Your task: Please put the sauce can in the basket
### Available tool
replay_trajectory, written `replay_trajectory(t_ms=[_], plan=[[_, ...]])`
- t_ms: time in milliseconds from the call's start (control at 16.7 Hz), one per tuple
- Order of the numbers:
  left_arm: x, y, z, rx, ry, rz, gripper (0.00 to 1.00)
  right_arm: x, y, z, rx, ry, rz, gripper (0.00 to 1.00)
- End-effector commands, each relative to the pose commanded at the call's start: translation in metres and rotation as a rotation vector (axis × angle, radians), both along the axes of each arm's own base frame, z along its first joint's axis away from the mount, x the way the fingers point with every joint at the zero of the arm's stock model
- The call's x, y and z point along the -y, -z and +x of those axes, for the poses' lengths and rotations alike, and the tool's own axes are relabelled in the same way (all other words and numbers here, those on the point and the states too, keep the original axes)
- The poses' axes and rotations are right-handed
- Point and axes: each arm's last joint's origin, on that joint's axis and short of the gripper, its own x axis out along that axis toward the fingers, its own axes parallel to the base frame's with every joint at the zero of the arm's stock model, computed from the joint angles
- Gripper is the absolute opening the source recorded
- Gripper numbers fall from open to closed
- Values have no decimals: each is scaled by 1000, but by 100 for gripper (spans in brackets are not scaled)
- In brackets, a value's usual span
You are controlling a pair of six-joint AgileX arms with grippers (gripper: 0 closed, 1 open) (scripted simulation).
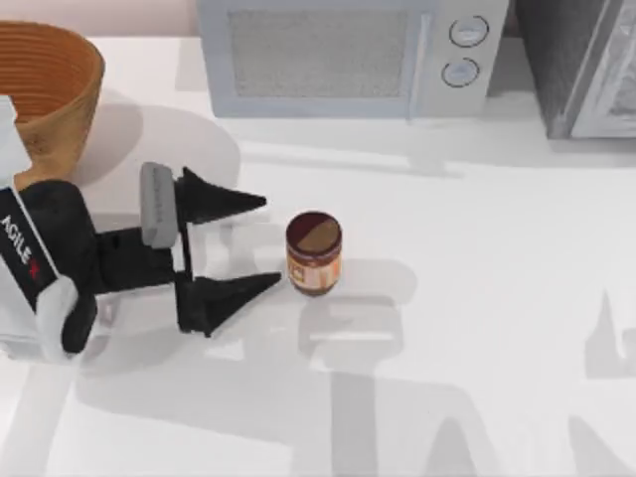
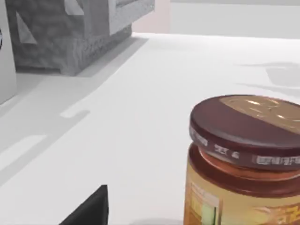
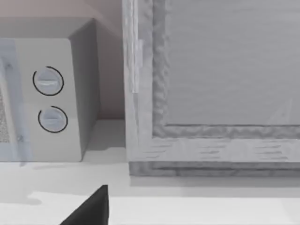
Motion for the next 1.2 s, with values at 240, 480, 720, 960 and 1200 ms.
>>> replay_trajectory(t_ms=[240, 480, 720, 960, 1200], plan=[[1, 22, -1, 2, 42, 0, 100, 0, 0, 0, 0, 0, 0, 100], [1, 22, -1, 2, 42, 0, 100, 0, 0, 0, 0, 0, 0, 100], [11, 21, 2, 2, 41, 0, 100, 0, 0, 0, 0, 0, 0, 100], [48, 21, 7, 2, 42, 0, 100, 0, 0, 0, 0, 0, 0, 100], [70, 21, 8, 2, 42, 0, 100, 0, 0, 0, 0, 0, 0, 100]])
